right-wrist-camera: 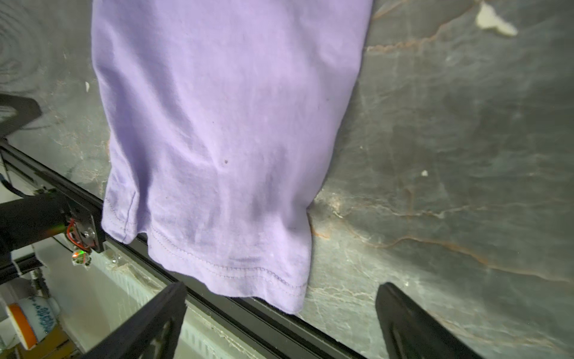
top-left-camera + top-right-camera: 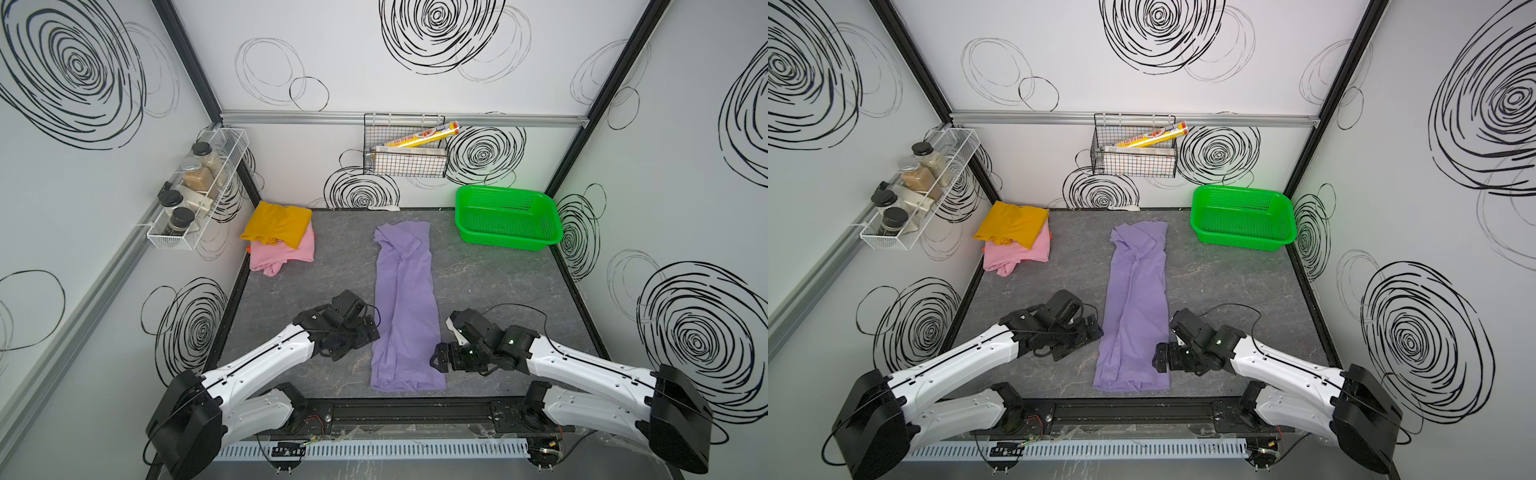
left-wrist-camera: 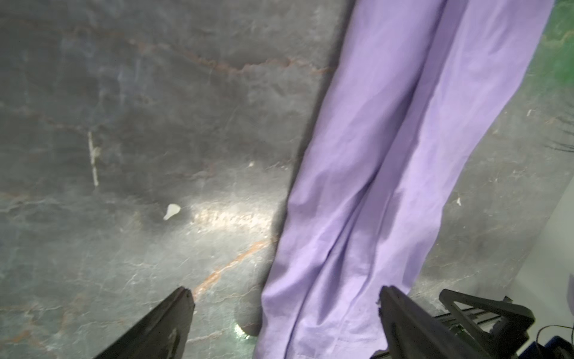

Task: Fold and stack t-shirts
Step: Adjust the T-shirt at the center of the board, then fold the T-shirt.

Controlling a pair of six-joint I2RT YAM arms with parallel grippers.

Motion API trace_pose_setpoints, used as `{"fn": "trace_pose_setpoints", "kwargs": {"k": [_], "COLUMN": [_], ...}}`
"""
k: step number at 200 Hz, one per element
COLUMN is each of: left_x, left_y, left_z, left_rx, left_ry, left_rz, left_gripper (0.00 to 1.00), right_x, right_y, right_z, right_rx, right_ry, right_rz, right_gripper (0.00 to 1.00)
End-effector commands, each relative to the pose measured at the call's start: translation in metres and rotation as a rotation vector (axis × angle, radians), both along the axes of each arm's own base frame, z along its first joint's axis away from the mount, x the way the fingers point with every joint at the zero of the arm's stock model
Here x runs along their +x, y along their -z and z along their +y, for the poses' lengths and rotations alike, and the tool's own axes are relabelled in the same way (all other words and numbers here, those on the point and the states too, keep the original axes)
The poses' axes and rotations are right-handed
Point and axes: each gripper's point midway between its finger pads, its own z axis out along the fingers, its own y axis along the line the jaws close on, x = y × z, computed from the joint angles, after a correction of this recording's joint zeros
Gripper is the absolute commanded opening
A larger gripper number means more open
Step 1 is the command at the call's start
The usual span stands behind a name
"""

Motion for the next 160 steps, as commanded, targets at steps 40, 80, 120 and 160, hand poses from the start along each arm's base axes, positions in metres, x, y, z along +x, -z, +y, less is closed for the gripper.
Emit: {"fn": "trace_pose_setpoints", "kwargs": {"k": [40, 80, 120, 160], "left_x": [-0.034, -0.052, -0.068, -0.084], "left_y": [0.017, 0.03, 0.039, 0.044], "left_z": [-0.026, -0.04, -0.049, -0.051], "left_rx": [-0.15, -0.246, -0.292, -0.295], "left_ry": [0.011, 0.02, 0.045, 0.072], "left_rz": [0.088, 0.137, 0.188, 0.23], "left_gripper": [0.99, 0.99, 0.99, 0.99], "right_x": [-0.003, -0.013, -0.018, -0.023], "right_y": [0.002, 0.022, 0.038, 0.048], "right_z": [0.01, 0.013, 0.012, 0.013], "right_rx": [0.126, 0.125, 0.136, 0.161], "right_ry": [0.039, 0.012, 0.016, 0.029], "right_rz": [0.005, 0.067, 0.1, 0.135], "right_gripper": [1.0, 1.0, 0.99, 0.93]}}
